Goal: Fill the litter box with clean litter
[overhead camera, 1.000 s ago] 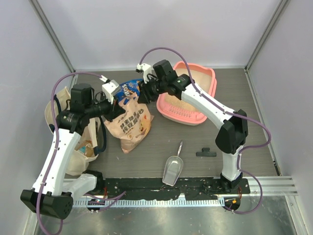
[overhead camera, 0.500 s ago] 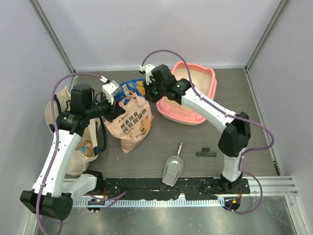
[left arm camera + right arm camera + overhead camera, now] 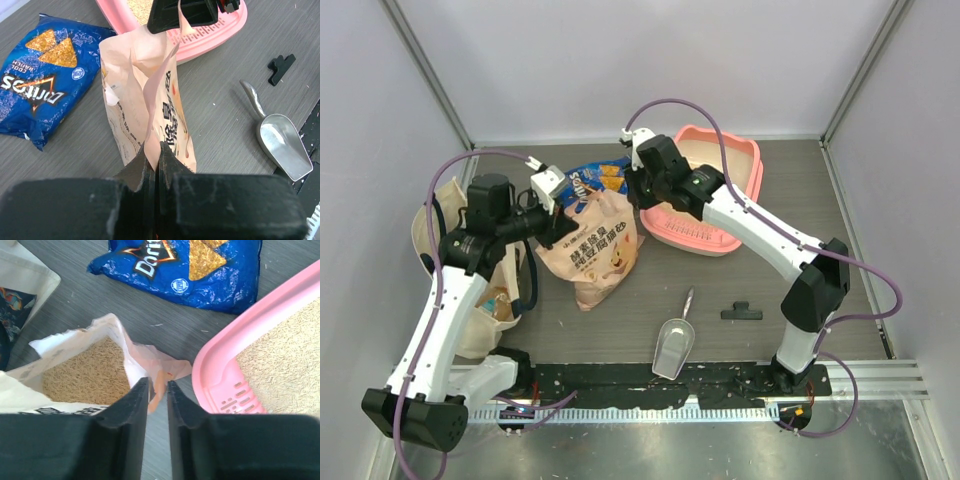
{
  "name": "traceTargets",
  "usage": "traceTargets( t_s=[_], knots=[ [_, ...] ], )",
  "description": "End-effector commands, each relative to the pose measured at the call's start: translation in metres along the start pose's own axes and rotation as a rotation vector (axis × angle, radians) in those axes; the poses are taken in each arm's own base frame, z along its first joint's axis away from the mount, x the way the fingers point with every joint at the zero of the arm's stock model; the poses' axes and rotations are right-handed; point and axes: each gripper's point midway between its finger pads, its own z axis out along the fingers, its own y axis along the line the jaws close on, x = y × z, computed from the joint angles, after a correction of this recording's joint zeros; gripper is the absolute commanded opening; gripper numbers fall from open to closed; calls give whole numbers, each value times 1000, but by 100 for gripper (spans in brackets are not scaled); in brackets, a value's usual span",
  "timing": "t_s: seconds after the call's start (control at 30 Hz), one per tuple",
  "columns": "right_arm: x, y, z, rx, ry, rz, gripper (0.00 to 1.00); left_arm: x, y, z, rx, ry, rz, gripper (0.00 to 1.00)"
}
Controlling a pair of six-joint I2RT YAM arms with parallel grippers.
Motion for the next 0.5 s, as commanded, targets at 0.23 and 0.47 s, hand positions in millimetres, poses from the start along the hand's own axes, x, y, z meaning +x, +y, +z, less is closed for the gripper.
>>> traceTargets(
  t_s=[0.23,0.47],
  knots=[
    [-38,20,-13,-194,-113,-86,67,-51,-9,-21,-8,-185,127,0],
    [-35,57,-11,-411,-86,-144,66,-53,-10,-21,-1,-192,125,0]
  ],
)
